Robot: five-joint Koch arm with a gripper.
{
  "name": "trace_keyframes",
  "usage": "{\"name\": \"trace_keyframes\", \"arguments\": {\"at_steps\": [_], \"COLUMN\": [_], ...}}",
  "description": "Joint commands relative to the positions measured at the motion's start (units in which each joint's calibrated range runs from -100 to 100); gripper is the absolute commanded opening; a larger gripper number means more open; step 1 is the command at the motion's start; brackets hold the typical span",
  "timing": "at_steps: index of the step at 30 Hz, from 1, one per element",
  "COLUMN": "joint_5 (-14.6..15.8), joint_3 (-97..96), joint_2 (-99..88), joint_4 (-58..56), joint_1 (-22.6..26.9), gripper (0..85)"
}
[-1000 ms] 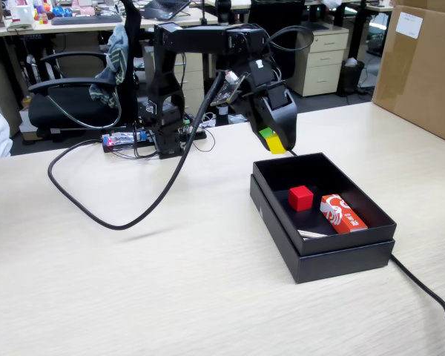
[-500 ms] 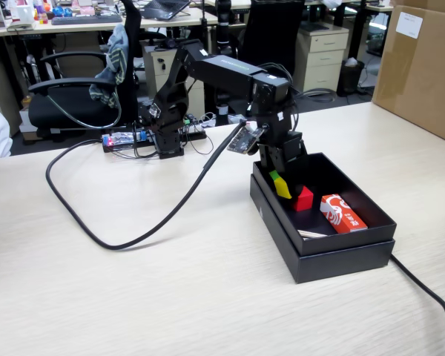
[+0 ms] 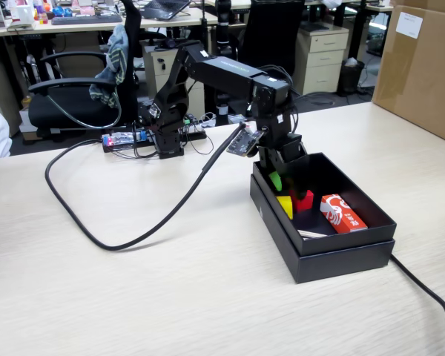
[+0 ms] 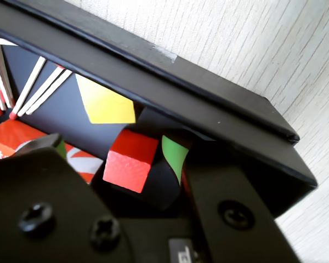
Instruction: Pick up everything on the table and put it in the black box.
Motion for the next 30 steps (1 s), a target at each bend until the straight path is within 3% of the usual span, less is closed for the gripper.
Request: {"name": "trace_keyframes", "arguments": {"at_steps": [1,5,16,25,30], "joint_5": [-0.4,-0.5,-1.5,-5.4,-6.9], "joint_3": [1.6,1.5,-3.4,-27.4,-44.4], "joint_2": [-3.0,-7.5,-34.7,-66.4,-84.3], "joint_4": [0.1,0.1,0.8,12.9,15.2], "joint_1": [-0.3,-0.6,-3.0,-13.4,-16.7], "gripper": [41.9,46.5,46.8,47.7,49.1]}}
